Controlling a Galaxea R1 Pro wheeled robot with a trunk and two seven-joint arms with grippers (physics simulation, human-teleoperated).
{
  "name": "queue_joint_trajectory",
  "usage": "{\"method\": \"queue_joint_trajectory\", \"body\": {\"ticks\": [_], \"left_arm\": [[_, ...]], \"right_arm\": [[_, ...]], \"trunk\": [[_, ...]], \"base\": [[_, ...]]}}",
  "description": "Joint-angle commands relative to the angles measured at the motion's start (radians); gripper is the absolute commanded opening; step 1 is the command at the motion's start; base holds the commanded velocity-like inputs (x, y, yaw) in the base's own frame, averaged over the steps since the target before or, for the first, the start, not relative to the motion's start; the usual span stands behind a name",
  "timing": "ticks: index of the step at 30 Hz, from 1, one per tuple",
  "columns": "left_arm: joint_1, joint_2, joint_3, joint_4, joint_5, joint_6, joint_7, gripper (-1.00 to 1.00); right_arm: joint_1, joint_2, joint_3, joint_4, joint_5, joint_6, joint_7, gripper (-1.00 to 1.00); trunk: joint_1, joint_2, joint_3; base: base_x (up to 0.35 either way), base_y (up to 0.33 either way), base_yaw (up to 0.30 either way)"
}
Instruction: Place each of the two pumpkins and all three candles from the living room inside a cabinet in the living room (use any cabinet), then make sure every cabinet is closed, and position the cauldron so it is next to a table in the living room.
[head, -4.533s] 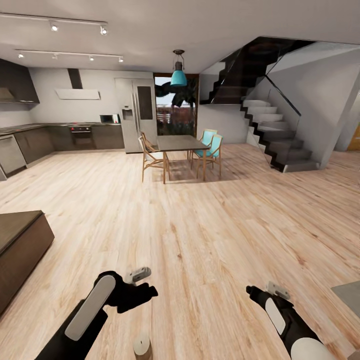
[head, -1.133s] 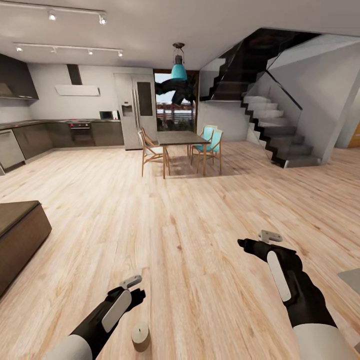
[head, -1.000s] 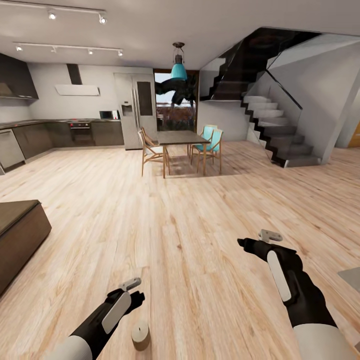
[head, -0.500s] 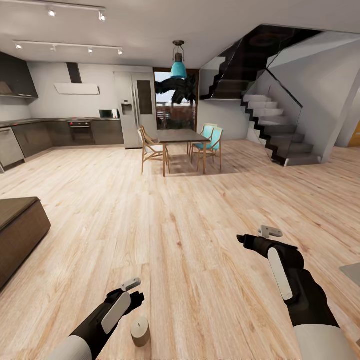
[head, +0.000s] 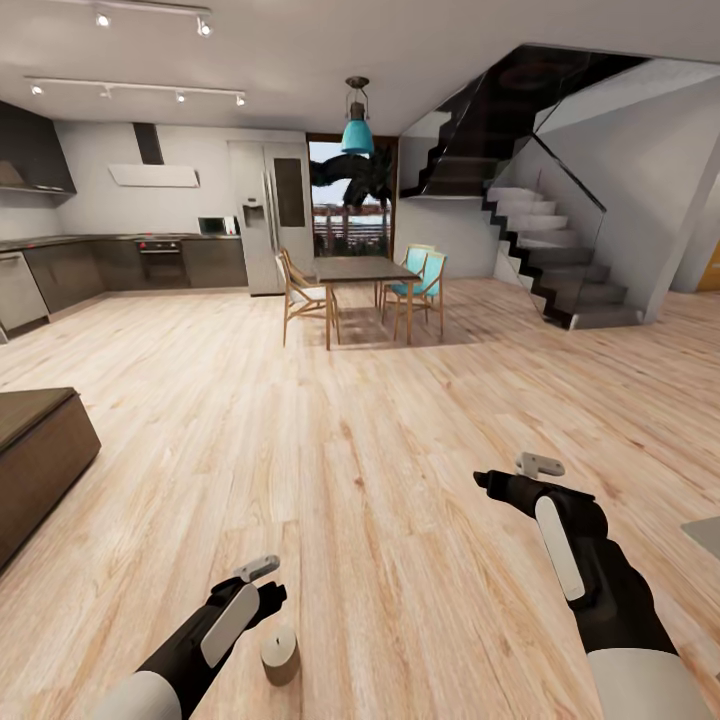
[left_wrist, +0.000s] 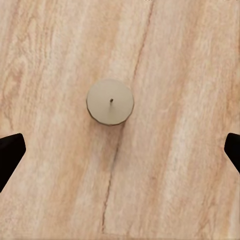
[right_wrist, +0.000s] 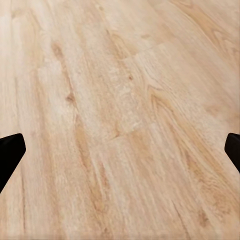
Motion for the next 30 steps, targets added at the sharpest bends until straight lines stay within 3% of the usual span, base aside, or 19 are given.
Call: {"method": "queue_joint_trajectory", "body": {"ticks": [1,30], "left_arm": [[-0.001,0.002,-0.005,-0.005,0.007,0.002,0.008,1.0],[-0.001,0.0,-0.007,-0.008,0.013,0.004,0.006,1.0]], "right_arm": [[-0.001,0.0,0.001,-0.001,-0.011,0.004,-0.01,1.0],[-0.001,0.0,-0.001,0.0,-0.009,0.007,0.017,1.0]], "trunk": [[0.004,-0.008,-0.004],[0.115,-0.211,-0.095]], "base": [[0.0,0.0,0.0],[0.0,0.0,0.0]]}}
